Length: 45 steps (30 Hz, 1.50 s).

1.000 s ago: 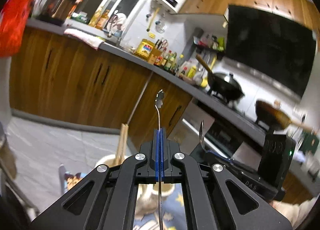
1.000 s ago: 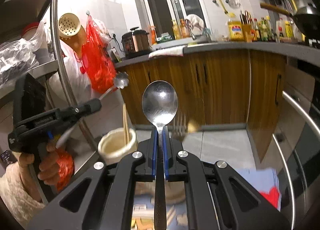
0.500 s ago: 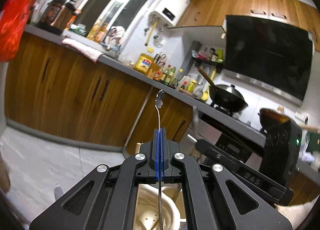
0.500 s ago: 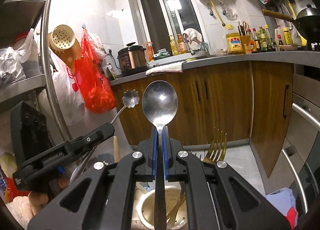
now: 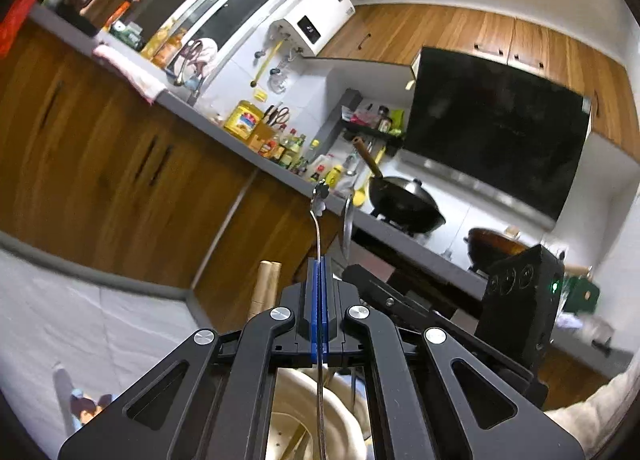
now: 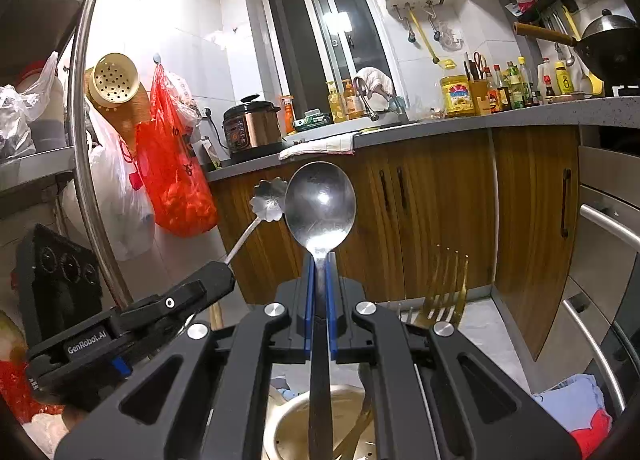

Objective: Organize utensils
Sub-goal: 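Lift both spoons off the cloth and carry them up to the ceramic holder, then lower the plain spoon into the small cup and open the right gripper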

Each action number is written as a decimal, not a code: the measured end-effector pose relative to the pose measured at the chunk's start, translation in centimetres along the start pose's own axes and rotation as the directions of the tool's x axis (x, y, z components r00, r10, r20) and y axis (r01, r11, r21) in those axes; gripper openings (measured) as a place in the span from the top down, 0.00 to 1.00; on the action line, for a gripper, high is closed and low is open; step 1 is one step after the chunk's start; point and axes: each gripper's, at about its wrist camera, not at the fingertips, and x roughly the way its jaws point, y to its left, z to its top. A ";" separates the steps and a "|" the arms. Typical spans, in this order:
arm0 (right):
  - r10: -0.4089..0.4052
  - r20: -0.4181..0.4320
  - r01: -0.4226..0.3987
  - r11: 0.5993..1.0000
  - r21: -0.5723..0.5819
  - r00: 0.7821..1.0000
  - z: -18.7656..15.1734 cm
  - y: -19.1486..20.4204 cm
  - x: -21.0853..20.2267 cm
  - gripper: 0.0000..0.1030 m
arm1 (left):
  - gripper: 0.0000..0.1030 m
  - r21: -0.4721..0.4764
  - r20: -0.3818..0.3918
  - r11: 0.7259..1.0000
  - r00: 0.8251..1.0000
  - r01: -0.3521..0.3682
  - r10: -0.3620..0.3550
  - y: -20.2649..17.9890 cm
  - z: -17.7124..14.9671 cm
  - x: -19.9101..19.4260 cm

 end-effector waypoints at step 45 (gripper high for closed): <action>0.011 -0.132 -0.011 1.000 0.003 0.991 -5.9 -1.5 -2.9 0.95 | 0.98 -0.025 0.059 0.998 0.996 0.063 -0.061 1.6 -0.6 -1.1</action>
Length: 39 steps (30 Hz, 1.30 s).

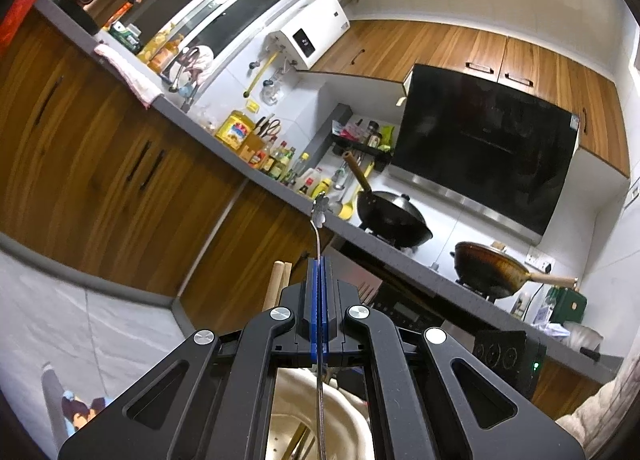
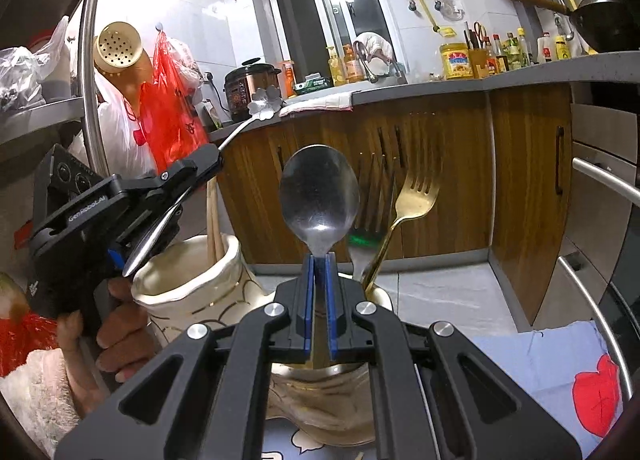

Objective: Organize utensils
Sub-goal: 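Lower the plain spoon into the small cup and open the right gripper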

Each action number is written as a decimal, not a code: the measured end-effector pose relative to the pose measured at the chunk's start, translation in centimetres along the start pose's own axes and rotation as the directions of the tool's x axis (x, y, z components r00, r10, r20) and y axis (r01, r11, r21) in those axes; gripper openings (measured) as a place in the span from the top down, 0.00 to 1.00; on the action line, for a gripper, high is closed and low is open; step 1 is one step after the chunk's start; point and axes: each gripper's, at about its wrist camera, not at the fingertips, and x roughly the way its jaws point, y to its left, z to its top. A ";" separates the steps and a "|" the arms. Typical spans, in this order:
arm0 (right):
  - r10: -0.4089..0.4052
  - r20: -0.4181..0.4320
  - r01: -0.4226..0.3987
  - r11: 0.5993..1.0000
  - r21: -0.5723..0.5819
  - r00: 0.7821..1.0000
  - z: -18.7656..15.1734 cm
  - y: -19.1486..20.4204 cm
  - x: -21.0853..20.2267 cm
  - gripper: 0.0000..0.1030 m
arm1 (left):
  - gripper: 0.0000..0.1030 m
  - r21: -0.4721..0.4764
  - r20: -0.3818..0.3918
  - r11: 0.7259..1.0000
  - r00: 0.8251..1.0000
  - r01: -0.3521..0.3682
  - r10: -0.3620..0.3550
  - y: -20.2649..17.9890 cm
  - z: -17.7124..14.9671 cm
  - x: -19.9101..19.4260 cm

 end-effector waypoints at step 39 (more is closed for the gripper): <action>0.064 0.076 -0.068 0.997 0.042 0.995 5.4 -0.6 -3.3 0.61 | 0.98 0.067 -0.025 0.998 1.000 0.008 -0.006 -1.4 -0.7 -0.9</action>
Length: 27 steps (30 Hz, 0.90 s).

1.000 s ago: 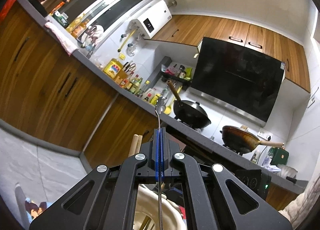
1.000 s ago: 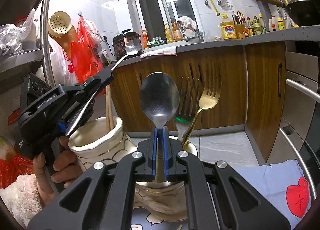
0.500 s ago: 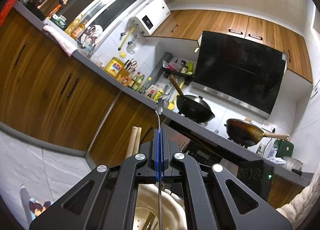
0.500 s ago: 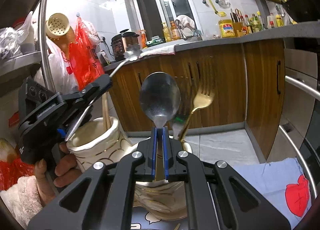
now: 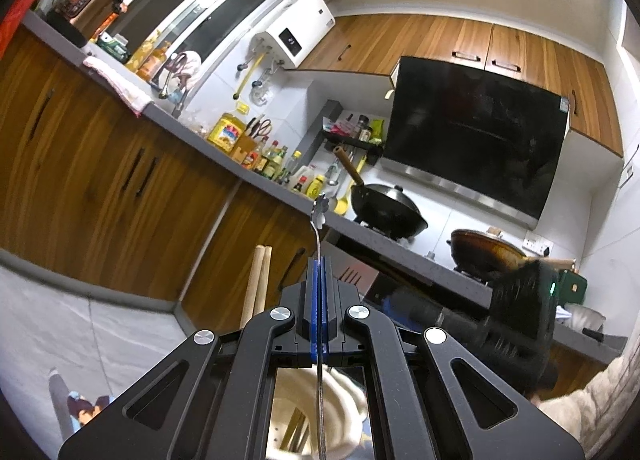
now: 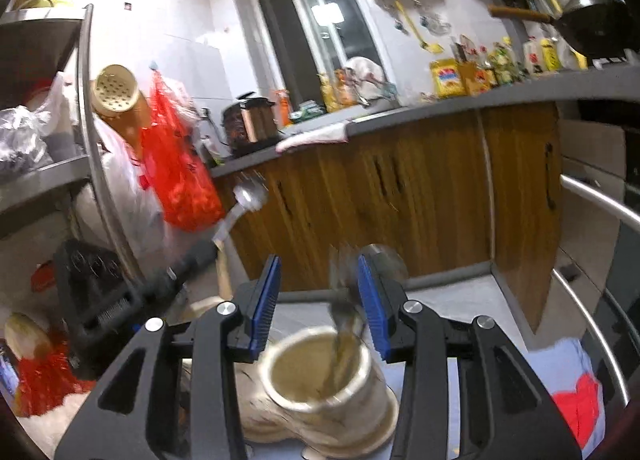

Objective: Organize utensils

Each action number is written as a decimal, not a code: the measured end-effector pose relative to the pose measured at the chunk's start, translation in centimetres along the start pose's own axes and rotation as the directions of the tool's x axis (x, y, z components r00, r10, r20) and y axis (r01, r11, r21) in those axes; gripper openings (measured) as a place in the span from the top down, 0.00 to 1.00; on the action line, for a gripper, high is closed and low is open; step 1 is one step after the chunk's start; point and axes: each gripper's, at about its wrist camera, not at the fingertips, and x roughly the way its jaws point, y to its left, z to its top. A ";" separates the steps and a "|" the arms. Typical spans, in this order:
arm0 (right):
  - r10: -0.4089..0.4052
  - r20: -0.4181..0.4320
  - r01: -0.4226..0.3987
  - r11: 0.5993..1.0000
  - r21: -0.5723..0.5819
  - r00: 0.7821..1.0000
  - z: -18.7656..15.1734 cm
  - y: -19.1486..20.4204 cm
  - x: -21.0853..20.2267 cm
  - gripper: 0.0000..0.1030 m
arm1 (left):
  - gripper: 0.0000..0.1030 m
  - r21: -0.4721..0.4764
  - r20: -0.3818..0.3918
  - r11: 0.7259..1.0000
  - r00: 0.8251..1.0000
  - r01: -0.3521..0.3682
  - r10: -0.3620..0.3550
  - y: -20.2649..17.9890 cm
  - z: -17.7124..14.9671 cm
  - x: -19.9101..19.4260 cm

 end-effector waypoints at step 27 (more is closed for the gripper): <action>0.339 -0.214 -0.290 0.929 0.230 0.916 2.1 3.6 6.3 0.98 | 0.95 0.150 -0.116 0.984 0.987 -0.096 0.114 -3.0 -1.2 -2.5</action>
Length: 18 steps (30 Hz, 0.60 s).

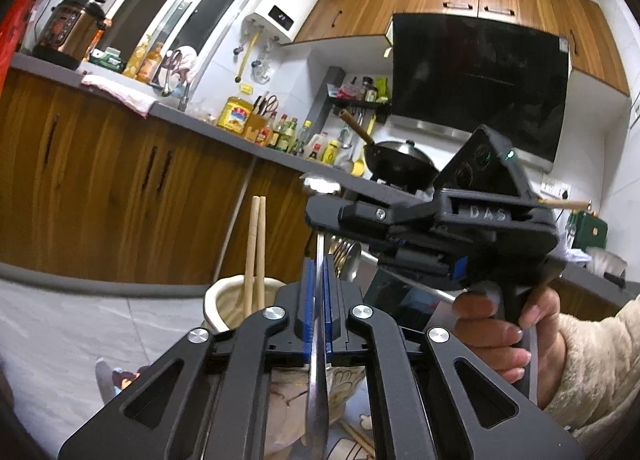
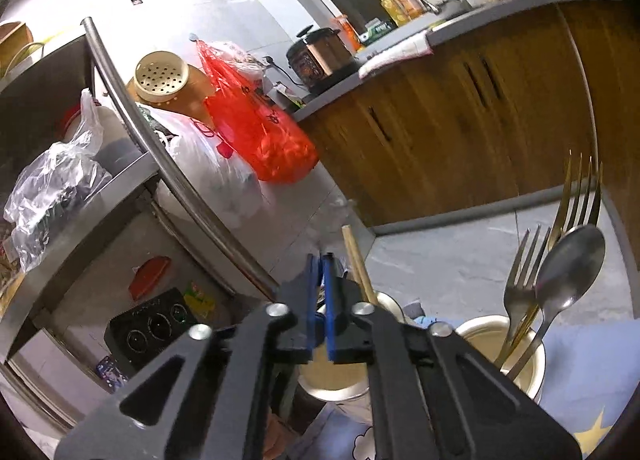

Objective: Organize utensils

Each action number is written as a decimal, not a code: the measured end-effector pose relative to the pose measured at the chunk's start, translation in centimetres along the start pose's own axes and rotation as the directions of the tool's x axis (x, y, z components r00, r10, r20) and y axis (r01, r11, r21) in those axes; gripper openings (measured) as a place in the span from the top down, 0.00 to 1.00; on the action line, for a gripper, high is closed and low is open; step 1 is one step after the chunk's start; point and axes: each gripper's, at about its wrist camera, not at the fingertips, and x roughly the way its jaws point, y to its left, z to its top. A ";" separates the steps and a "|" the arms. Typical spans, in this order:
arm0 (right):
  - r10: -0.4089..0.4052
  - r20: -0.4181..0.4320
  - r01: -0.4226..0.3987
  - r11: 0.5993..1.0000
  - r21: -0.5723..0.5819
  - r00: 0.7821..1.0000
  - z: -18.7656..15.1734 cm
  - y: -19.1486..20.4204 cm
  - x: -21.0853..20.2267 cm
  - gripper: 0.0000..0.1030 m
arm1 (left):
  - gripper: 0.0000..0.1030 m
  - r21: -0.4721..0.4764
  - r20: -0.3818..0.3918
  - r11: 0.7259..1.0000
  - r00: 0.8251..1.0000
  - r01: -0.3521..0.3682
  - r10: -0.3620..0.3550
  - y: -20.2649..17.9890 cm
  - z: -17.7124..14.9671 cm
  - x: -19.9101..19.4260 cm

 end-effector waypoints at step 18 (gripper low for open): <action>-0.125 0.222 0.156 0.979 -0.131 0.967 1.7 3.0 -3.3 0.98 | 0.52 0.230 -0.125 0.942 0.952 -0.245 0.278 -3.4 0.0 -2.5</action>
